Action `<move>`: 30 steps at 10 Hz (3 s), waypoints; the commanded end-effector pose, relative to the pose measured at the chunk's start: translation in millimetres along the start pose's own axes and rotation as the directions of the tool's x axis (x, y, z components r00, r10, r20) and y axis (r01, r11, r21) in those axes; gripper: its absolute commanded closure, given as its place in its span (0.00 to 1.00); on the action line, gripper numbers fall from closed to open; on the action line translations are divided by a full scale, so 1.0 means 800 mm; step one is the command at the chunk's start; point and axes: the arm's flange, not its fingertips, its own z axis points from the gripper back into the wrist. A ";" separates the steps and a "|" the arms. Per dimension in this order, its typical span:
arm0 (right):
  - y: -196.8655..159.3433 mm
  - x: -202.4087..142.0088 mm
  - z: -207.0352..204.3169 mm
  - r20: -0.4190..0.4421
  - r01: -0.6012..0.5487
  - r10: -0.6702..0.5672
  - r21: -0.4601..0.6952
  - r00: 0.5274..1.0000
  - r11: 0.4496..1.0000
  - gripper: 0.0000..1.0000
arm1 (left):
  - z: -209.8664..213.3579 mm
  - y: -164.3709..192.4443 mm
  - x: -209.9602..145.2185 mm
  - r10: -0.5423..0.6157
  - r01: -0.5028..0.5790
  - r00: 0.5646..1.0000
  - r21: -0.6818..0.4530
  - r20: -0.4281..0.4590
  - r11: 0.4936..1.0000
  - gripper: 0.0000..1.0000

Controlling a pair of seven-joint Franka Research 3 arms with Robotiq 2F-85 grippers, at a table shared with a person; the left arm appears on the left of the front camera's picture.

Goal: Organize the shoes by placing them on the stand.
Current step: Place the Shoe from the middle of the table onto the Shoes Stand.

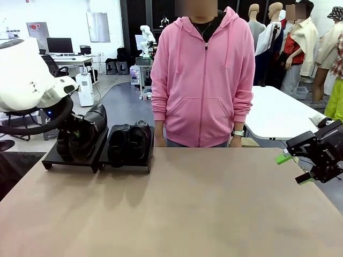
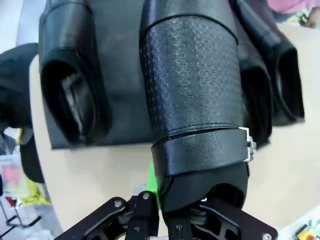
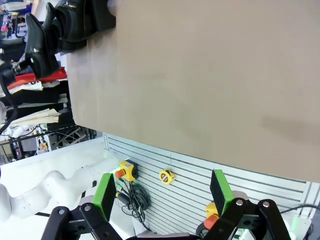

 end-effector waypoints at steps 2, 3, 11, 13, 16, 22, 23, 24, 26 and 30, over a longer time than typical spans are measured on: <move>0.003 0.001 0.000 0.003 0.013 -0.013 0.026 1.000 1.000 0.00 | -0.025 0.003 0.042 0.046 -0.047 0.999 -0.038 -0.013 0.998 1.00; 0.003 0.001 0.000 0.003 0.013 -0.013 0.026 1.000 1.000 0.00 | -0.037 0.010 0.049 0.079 -0.079 0.997 -0.020 -0.008 0.997 1.00; 0.003 0.001 0.000 0.003 0.013 -0.013 0.026 1.000 1.000 0.00 | -0.099 0.049 0.090 0.214 -0.216 0.976 0.141 0.026 0.966 1.00; 0.003 0.001 0.000 0.003 0.013 -0.013 0.026 1.000 1.000 0.00 | -0.102 0.047 0.091 0.198 -0.200 0.980 0.139 0.031 0.970 0.06; 0.003 0.001 0.000 0.003 0.013 -0.013 0.026 1.000 1.000 0.00 | -0.087 0.043 0.078 0.181 -0.188 0.982 0.144 0.060 0.972 0.00; 0.003 0.001 0.000 0.003 0.013 -0.013 0.026 1.000 1.000 0.00 | 0.079 -0.038 -0.046 0.054 -0.056 0.998 -0.059 -0.038 0.997 0.00; 0.003 0.001 0.000 0.003 0.013 -0.013 0.026 1.000 1.000 0.00 | 0.100 -0.050 -0.084 -0.049 0.007 0.982 -0.229 -0.180 0.973 0.00; 0.003 0.001 0.000 0.003 0.013 -0.013 0.026 1.000 1.000 0.00 | 0.111 -0.059 -0.118 -0.127 0.042 0.966 -0.349 -0.225 0.936 0.00; 0.003 0.001 0.000 0.003 0.013 -0.013 0.026 1.000 1.000 0.00 | 0.116 -0.058 -0.178 -0.212 0.039 0.938 -0.524 -0.275 0.851 0.00; 0.003 0.001 0.000 0.003 0.013 -0.013 0.026 1.000 1.000 0.00 | 0.048 0.047 -0.243 0.085 -0.252 0.961 -0.709 -0.262 0.659 0.00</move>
